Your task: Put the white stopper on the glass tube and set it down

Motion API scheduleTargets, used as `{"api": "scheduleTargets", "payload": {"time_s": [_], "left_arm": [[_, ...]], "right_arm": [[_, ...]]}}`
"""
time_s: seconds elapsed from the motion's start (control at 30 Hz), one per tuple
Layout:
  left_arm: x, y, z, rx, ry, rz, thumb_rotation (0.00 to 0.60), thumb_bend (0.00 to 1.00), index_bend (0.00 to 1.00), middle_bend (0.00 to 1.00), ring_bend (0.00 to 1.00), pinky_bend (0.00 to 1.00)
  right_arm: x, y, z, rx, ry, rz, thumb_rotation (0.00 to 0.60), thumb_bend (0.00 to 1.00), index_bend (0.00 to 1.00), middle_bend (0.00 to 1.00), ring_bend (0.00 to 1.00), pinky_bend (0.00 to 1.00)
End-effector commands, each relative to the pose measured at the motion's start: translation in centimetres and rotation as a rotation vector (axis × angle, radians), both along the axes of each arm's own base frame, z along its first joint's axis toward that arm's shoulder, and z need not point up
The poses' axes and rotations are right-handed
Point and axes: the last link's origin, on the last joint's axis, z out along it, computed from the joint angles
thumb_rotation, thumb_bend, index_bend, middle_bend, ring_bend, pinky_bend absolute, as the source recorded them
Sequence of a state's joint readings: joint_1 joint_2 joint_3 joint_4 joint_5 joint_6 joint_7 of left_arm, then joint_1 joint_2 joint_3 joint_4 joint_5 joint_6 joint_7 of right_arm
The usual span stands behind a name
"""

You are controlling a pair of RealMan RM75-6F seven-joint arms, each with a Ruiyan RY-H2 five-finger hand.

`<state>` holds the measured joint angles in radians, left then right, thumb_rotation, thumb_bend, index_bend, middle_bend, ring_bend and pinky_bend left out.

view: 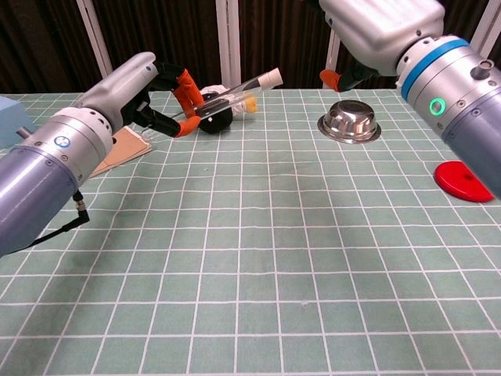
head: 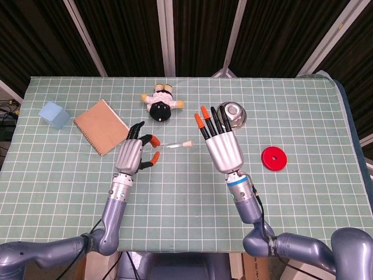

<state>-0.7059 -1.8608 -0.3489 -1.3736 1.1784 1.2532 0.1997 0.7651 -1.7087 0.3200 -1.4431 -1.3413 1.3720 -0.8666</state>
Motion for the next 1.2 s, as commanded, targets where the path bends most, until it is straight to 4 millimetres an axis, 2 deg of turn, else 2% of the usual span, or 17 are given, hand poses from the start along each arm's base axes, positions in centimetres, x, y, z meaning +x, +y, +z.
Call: {"api": "scheduleTargets", "payload": {"time_s": [0.03,0.27,0.63,1.0,1.2], "left_arm": [[-0.8,-0.2,0.1,-0.016,0.055,-0.010,0.600,0.67,0.52,0.50,0.07,0.00],[-2.1,-1.1,-0.5,-0.065,0.161,-0.026,0.600,0.67,0.53,0.50,0.08,0.00],[-2.8,-2.0,-2.9,-0.134,0.292,-0.045,0.600,0.67,0.53,0.50,0.08,0.00],[-3.3,-2.2,-4.7,-0.179,0.383,-0.030,0.600,0.67,0.52,0.50,0.08,0.00],[-3.6,-2.3,-4.9,-0.198,0.420,-0.014,0.600,0.66,0.49,0.45,0.08,0.00]], "right_arm": [[-0.3,-0.1,0.8,-0.014,-0.010,-0.013,0.600,0.38,0.00,0.00,0.00,0.00],[-0.2,-0.2,2.2,-0.026,-0.033,-0.019,0.600,0.38,0.00,0.00,0.00,0.00],[0.7,0.2,3.4,-0.027,-0.062,0.000,0.600,0.38,0.00,0.00,0.00,0.00],[0.4,0.4,3.8,-0.016,-0.075,-0.012,0.600,0.38,0.00,0.00,0.00,0.00],[-0.3,0.5,3.6,-0.007,-0.080,-0.029,0.600,0.38,0.00,0.00,0.00,0.00]]}}
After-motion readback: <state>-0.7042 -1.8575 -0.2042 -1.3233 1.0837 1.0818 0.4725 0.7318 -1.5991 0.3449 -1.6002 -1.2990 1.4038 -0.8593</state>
